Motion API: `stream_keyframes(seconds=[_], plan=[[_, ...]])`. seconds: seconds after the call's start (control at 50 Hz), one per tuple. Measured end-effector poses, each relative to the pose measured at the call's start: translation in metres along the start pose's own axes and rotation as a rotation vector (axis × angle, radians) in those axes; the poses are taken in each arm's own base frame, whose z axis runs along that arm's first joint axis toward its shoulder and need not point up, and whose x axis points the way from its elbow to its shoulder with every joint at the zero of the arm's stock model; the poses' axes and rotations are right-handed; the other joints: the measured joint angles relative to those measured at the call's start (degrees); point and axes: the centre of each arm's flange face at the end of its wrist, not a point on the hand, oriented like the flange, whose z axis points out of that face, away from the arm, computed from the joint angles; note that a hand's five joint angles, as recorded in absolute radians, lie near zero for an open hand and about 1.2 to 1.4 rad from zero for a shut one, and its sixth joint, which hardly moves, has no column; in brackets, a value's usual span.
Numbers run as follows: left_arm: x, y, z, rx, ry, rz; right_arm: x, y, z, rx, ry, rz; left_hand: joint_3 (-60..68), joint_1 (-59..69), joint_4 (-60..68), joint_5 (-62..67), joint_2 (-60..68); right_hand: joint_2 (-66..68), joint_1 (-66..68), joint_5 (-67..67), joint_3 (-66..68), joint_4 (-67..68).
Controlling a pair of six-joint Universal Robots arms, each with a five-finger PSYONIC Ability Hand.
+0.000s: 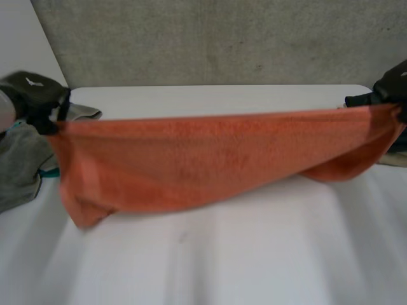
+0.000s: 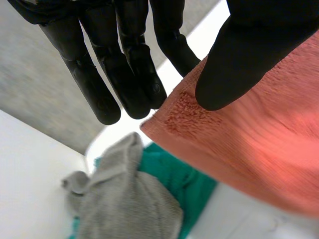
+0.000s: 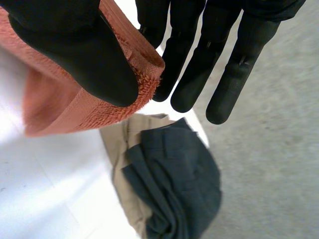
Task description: Fold the laundry.
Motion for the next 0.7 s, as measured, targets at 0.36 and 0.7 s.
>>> stream_keyframes(seconds=[0.36, 0.7], plan=[[-0.045, -0.110, 0.097, 0.786, -0.590, 0.007, 0.083, -0.070, 0.091, 0.653, 0.808, 0.246, 0.01, 0.00, 0.02, 0.00, 0.05, 0.54, 3.15, 0.28, 0.05, 0.16], [-0.016, -0.076, 0.092, 0.752, -0.475, -0.122, 0.054, -0.053, 0.110, 0.665, 0.659, 0.283, 0.01, 0.05, 0.03, 0.00, 0.05, 0.55, 3.55, 0.61, 0.05, 0.17]])
